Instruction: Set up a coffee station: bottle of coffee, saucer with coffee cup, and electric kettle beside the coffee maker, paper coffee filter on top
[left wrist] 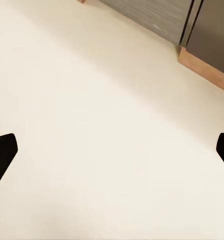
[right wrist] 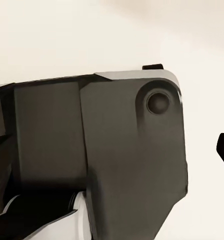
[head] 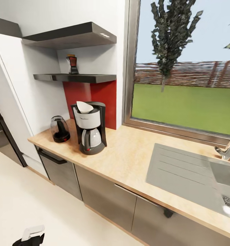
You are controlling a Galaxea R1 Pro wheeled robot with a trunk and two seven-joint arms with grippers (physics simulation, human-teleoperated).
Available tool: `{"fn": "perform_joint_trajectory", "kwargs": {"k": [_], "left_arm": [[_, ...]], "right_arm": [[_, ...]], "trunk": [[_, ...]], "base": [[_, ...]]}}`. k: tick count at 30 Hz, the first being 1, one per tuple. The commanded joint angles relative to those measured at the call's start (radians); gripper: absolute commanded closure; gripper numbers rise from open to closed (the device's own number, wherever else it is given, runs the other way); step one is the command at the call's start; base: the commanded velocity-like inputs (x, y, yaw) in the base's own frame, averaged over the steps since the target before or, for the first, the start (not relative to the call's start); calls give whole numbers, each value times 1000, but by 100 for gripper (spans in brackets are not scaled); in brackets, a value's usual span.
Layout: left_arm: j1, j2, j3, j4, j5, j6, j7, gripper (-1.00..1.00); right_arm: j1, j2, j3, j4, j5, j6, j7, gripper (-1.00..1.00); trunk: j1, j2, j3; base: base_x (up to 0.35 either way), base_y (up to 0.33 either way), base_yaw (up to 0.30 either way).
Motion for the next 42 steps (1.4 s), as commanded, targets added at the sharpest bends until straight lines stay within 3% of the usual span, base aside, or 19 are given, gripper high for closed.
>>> {"fn": "perform_joint_trajectory", "kwargs": {"k": [1, 14, 30, 42], "left_arm": [[2, -1, -9, 1, 10, -4, 1, -100], [26, -9, -9, 3, 13, -5, -4, -100], [28, -10, -9, 4, 11, -5, -4, -100], [28, -10, -9, 3, 10, -5, -4, -100]], "right_arm": [[-1, 1, -6, 1, 0, -3, 0, -100], [-1, 1, -6, 1, 0, -2, -3, -100], [-1, 2, -6, 1, 0, -2, -3, -100], [-1, 2, -6, 1, -1, -2, -3, -100]], "trunk": [[1, -2, -2], [1, -2, -2], [1, -2, -2], [1, -2, -2]], "base": [[98, 149, 0], [63, 318, -155], [14, 339, -12], [164, 316, -91]]}}
